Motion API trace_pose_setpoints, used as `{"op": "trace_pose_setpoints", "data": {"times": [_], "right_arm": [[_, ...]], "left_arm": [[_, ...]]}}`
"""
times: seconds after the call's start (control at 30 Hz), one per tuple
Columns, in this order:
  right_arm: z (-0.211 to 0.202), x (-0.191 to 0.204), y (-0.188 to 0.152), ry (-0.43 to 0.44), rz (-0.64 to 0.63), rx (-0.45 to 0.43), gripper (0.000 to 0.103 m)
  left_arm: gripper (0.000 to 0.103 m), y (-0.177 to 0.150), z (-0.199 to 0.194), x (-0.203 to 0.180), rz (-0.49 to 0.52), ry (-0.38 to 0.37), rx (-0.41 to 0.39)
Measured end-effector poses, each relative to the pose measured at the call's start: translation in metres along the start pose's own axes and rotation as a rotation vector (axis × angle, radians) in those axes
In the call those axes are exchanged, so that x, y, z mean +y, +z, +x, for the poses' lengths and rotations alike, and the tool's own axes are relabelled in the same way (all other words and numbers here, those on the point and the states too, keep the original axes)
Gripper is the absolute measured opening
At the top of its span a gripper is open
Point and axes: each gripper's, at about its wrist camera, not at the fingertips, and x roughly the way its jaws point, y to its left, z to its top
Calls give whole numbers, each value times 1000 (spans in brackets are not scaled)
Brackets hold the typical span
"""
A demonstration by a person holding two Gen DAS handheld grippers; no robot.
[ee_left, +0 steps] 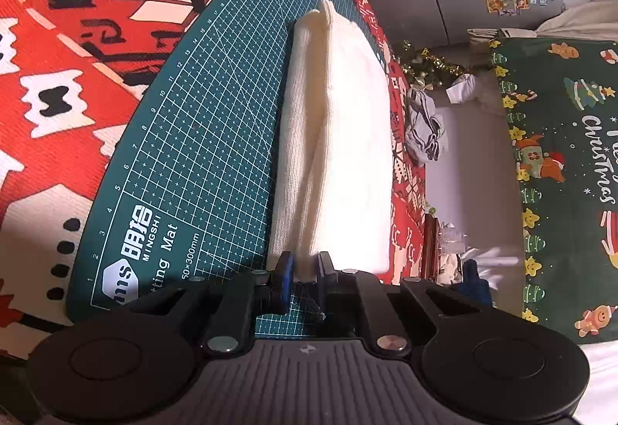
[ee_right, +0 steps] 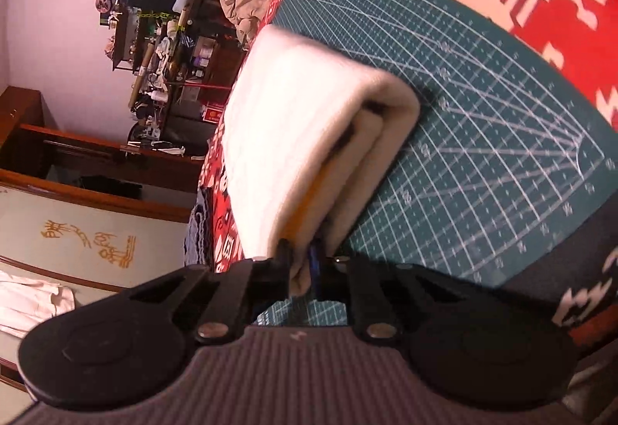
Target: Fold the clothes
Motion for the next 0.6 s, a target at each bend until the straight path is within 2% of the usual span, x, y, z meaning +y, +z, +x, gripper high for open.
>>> {"op": "trace_pose_setpoints", "data": {"times": [0.2, 0.33, 0.4, 0.6], "right_arm": [[3, 5, 5, -3, -20, -20, 11], [-10, -6, 20, 3, 58, -104, 13], [-16, -12, 27, -2, 84, -142, 11], [-26, -12, 37, -45, 67, -218, 10]], "left_arm": [[11, 1, 1, -1, -2, -3, 1], [11, 2, 2, 1, -3, -6, 4], [11, 2, 3, 2, -4, -7, 5], [11, 3, 3, 1, -3, -8, 8]]}}
